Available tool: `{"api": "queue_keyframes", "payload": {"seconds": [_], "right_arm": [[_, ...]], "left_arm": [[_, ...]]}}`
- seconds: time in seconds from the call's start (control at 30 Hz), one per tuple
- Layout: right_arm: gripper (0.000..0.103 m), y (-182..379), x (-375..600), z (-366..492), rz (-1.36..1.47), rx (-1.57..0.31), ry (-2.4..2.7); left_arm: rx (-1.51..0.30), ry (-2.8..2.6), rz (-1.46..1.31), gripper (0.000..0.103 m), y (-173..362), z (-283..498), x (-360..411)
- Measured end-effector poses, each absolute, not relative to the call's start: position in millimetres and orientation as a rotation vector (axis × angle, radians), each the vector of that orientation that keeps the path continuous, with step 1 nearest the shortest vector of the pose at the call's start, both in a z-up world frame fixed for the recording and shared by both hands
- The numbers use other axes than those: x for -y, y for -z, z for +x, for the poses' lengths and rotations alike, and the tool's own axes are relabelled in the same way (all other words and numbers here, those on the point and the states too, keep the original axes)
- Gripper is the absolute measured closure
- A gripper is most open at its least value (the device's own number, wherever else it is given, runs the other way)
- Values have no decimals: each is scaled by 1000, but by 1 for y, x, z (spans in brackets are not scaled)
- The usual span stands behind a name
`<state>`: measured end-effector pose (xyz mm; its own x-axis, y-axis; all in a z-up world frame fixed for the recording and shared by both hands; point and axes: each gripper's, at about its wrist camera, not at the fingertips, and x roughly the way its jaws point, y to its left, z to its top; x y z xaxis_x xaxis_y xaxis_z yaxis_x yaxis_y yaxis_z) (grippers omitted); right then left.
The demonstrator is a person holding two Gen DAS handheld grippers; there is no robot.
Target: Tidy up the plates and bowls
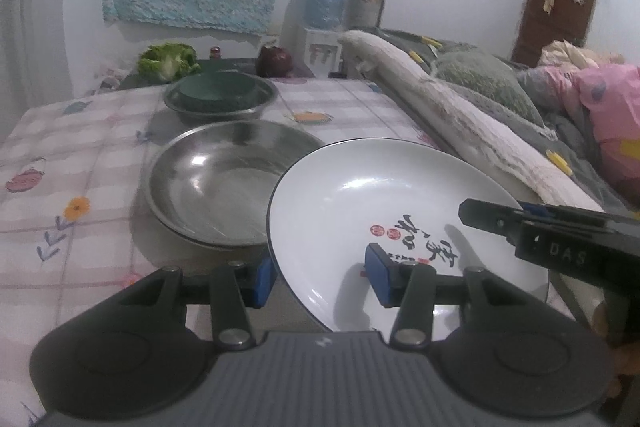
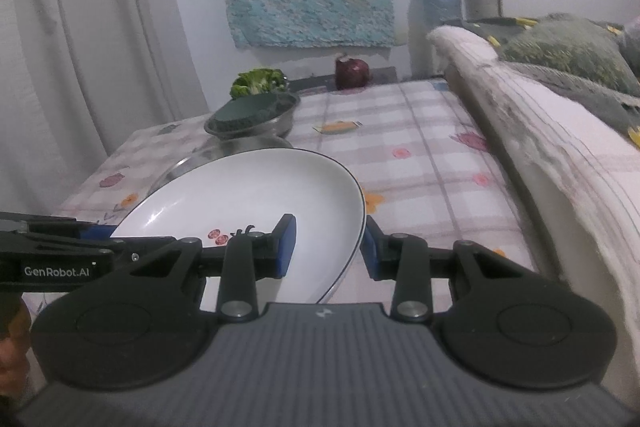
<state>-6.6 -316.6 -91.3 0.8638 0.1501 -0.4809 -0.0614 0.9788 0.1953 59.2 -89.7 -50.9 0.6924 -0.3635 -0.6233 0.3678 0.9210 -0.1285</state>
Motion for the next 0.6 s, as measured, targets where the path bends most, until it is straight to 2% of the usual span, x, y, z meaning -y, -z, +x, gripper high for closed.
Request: {"api": "queue_keyframes", "payload": {"seconds": [0.6], "right_arm": [[69, 86, 255, 80, 178, -535, -203]], "left_arm": [[-705, 303, -29, 55, 46, 125, 30]]}}
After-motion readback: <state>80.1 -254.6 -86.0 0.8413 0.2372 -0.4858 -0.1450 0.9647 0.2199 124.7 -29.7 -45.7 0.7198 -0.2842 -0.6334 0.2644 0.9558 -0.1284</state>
